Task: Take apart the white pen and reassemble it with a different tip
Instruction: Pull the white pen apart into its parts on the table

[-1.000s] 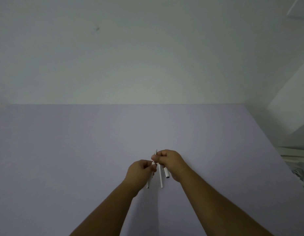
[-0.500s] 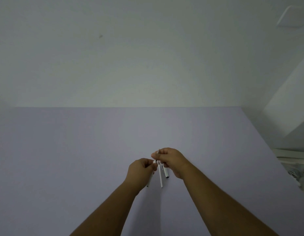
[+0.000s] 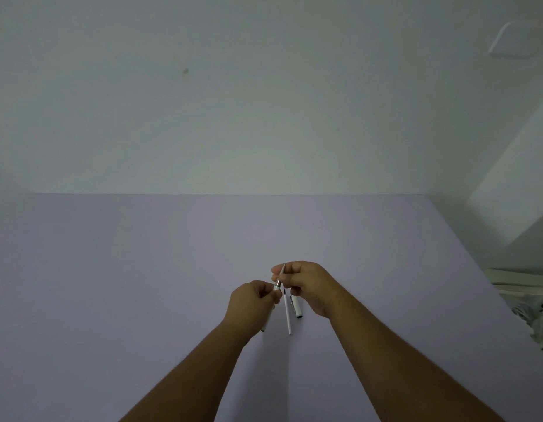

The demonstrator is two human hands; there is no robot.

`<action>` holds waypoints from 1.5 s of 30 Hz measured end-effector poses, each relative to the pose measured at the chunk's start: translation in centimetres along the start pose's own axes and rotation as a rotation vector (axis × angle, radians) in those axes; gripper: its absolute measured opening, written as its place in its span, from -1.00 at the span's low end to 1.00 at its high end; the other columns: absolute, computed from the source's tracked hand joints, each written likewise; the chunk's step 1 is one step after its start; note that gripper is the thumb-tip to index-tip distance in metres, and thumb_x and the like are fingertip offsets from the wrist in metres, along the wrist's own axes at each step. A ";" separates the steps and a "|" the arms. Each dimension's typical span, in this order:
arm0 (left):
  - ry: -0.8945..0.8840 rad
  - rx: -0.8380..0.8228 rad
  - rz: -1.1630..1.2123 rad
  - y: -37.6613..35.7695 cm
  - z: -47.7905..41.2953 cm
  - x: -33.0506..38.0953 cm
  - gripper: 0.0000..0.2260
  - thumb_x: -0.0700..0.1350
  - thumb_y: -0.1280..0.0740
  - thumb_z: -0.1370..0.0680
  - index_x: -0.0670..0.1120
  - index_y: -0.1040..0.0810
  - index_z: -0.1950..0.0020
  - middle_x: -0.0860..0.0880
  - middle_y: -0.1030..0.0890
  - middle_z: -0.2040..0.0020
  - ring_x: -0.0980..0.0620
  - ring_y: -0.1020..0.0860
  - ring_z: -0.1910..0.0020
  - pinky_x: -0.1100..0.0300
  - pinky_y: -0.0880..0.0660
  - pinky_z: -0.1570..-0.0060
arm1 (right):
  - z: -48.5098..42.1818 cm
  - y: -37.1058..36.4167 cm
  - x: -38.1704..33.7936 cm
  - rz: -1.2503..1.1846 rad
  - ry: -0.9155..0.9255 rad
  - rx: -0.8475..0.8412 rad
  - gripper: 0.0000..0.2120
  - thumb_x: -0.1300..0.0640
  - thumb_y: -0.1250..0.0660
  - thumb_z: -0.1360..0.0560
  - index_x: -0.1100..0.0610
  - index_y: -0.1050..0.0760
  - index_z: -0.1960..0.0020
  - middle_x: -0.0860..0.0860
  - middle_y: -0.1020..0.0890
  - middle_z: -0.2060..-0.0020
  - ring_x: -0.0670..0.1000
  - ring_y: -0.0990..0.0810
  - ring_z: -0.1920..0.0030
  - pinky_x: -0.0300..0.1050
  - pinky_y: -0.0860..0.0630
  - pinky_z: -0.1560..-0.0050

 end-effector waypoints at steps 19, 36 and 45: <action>-0.002 0.029 -0.018 0.2 0.3 0.3 -0.80 -0.06 -0.29 -0.57 -0.15 -0.64 0.02 -0.01 -0.59 0.23 0.16 -0.48 0.33 0.33 -0.36 0.39 | 0.5 -0.1 -0.5 -0.004 -0.016 0.012 -0.88 0.15 -0.39 -0.46 0.04 -0.60 0.01 -0.03 -0.65 0.11 -0.04 -0.53 0.10 -0.19 -0.45 0.10; 0.005 0.034 -0.007 0.2 0.2 0.3 -0.79 -0.07 -0.28 -0.57 -0.17 -0.64 0.01 -0.03 -0.60 0.21 0.08 -0.52 0.26 0.34 -0.40 0.36 | 0.3 -0.1 -0.5 -0.036 -0.016 0.063 -0.72 0.18 -0.34 -0.48 0.06 -0.51 -0.19 -0.04 -0.63 0.06 -0.06 -0.56 0.07 -0.18 -0.46 0.08; 0.000 0.035 -0.042 0.1 0.2 0.4 -0.79 -0.06 -0.27 -0.58 -0.15 -0.63 0.00 -0.03 -0.61 0.17 0.14 -0.49 0.34 0.42 -0.39 0.50 | 0.4 -0.1 -0.4 0.003 -0.020 0.078 -0.76 0.11 -0.35 -0.48 0.04 -0.52 -0.15 0.01 -0.61 -0.03 -0.06 -0.54 0.05 -0.17 -0.47 0.06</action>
Point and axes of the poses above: each hand's wrist, its own z-axis away from the middle knuckle, its own y-axis out of the back of the hand, x = y × z, the point moved 8 cm from there along -z, towards the middle knuckle
